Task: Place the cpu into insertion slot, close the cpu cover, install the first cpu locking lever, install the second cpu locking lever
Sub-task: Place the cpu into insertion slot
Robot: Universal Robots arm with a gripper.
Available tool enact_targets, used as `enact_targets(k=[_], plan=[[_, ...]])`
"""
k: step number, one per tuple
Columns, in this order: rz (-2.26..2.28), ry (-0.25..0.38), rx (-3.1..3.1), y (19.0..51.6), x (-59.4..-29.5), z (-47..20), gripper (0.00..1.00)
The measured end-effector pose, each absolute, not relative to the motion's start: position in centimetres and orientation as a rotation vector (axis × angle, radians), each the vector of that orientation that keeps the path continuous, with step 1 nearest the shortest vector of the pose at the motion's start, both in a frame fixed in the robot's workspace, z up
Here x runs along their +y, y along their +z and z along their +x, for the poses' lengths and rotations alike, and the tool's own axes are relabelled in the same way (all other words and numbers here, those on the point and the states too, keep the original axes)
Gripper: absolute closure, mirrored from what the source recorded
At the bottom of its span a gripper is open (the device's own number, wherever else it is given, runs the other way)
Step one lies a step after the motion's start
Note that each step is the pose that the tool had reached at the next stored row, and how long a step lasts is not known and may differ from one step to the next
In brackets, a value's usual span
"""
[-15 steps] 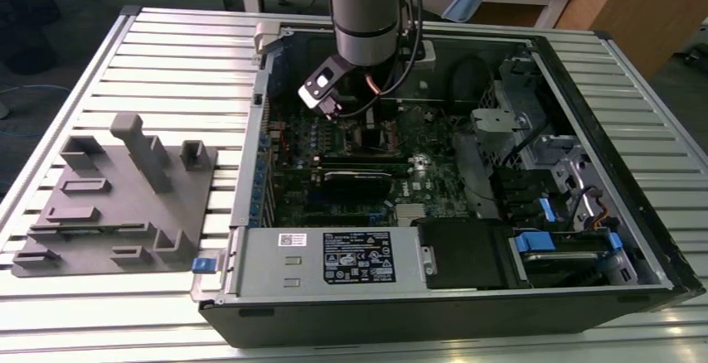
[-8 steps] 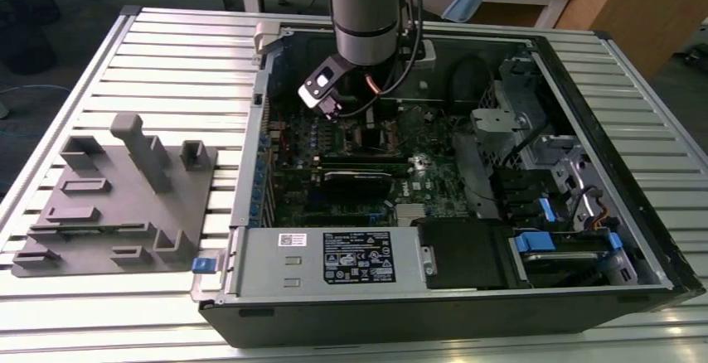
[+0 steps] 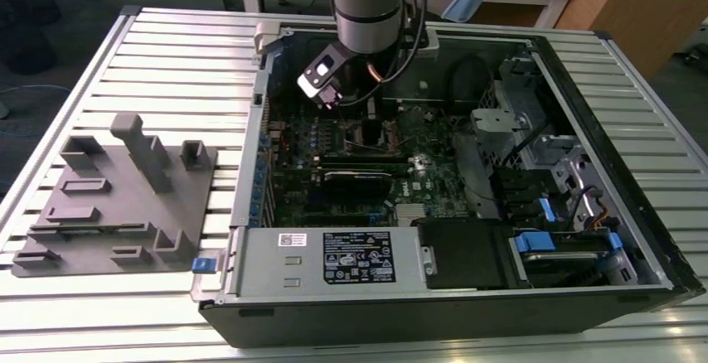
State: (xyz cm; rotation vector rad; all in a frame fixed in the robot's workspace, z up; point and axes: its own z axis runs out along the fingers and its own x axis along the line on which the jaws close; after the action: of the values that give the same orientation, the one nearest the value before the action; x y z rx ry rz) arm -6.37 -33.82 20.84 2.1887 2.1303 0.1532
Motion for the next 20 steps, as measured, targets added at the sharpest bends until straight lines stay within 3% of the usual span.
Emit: enact_targets(k=[11,12,13,16,19,20], plan=[[2.189,0.153,2.130,20.96,-33.82,-6.37,0.41],[2.189,0.153,2.130,20.97,-33.82,-6.37,0.47],[2.189,0.153,2.130,20.98,-33.82,-6.38,0.47],[2.189,0.153,2.130,21.00,-33.82,-6.37,0.65],[2.189,0.153,2.130,21.02,-33.82,-6.37,0.71],[2.189,0.153,2.130,21.02,-33.82,-6.37,0.77]])
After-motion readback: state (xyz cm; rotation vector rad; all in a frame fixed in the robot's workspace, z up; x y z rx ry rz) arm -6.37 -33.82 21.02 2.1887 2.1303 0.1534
